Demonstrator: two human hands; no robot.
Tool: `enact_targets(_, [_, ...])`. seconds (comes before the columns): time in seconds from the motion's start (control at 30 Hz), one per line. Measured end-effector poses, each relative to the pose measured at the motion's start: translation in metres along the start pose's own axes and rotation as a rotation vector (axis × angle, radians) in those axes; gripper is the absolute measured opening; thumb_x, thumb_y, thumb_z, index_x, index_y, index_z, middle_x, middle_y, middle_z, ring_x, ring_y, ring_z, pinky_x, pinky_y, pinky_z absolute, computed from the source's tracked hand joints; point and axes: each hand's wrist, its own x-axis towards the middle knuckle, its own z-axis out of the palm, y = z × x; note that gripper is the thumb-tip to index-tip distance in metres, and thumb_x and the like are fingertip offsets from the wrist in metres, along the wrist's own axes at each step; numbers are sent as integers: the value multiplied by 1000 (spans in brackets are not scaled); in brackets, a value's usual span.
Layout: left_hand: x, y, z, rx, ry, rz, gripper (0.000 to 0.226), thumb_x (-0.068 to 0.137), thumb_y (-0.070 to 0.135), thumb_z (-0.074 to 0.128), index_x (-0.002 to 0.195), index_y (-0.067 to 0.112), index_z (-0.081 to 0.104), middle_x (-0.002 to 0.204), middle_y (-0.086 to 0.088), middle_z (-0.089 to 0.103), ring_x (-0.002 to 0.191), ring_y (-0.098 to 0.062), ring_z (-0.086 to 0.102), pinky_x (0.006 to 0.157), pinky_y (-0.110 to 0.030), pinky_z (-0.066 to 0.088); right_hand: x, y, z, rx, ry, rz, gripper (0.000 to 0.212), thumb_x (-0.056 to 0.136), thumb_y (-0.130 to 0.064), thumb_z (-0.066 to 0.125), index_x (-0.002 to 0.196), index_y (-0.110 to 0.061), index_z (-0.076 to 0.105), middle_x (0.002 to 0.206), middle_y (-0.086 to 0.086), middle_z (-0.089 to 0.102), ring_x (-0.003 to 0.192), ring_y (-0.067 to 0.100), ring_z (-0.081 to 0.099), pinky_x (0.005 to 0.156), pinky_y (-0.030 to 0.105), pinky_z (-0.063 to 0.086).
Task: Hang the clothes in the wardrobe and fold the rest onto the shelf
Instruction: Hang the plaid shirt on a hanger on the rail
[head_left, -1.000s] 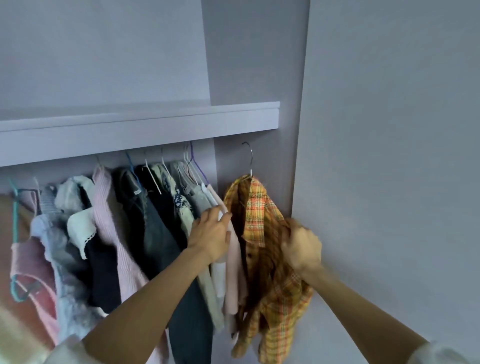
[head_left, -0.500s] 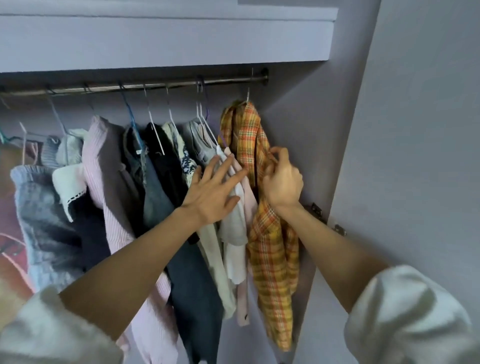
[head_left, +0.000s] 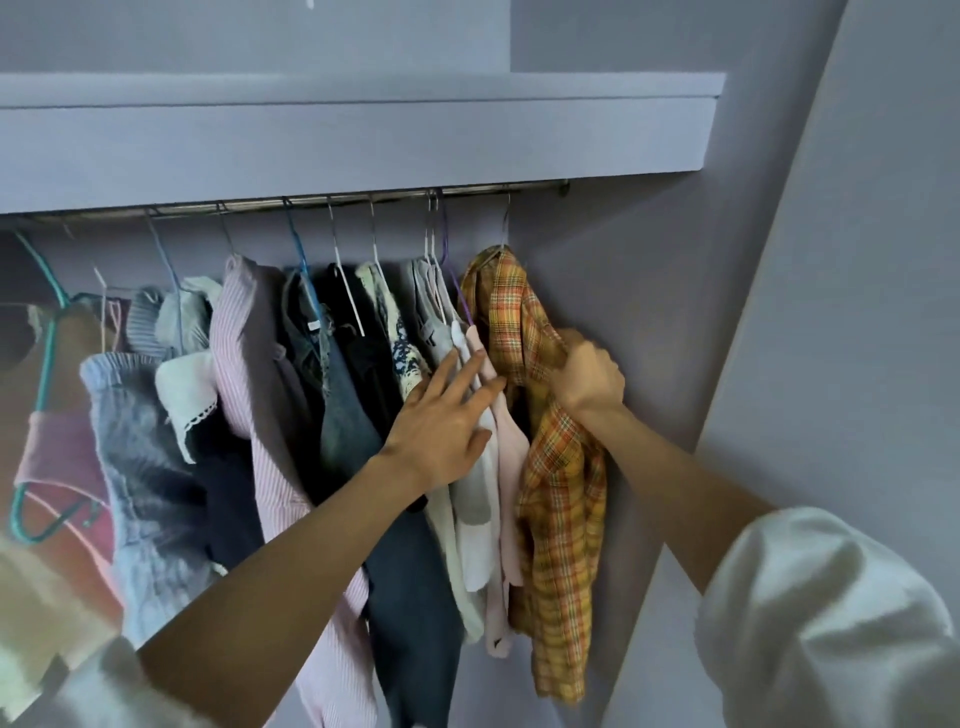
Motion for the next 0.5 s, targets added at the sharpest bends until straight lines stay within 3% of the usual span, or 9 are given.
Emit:
enact_targets(0.1, [-15,6,-5,-80,-45,-35,62,97,36,42,150,31,10,158,3,-12,145,-23,-13,113,-50,20,-25,3,-10,46,-28,2,51,87,-11,50,137,-19,41,131,13,42,115,40,49,92,45,44])
enact_targets(0.23, [-55,15,-11,-351,-35,-200,61,96,36,44,149,32,14,158,0,-8,145,-25,-8,112,-54,21,-80,2,-22,46,-24,-36,56,85,-7,49,140,-13,37,129,13,38,121,35,37,99,44,39])
enact_targets(0.3, [-86,17,-15,-405,-19,-249,58,95,34,46,148,28,22,157,-5,2,145,-27,0,112,-53,23,-112,-3,-27,41,-83,-41,48,86,-7,47,134,-10,44,129,15,42,119,36,40,99,46,39])
enact_targets(0.4, [-136,13,-21,-395,-1,-292,50,95,30,49,143,20,36,154,-8,19,141,-25,20,111,-42,26,-160,-19,-29,65,-225,-127,28,88,-6,44,110,-9,61,114,13,57,106,33,55,88,40,47])
enact_targets(0.5, [-185,-1,-32,-437,-6,-362,41,95,27,49,135,18,48,148,-4,33,134,-21,35,108,-35,32,-204,-46,-22,151,-394,-203,28,94,-6,42,115,-8,62,113,8,64,102,25,60,86,32,48])
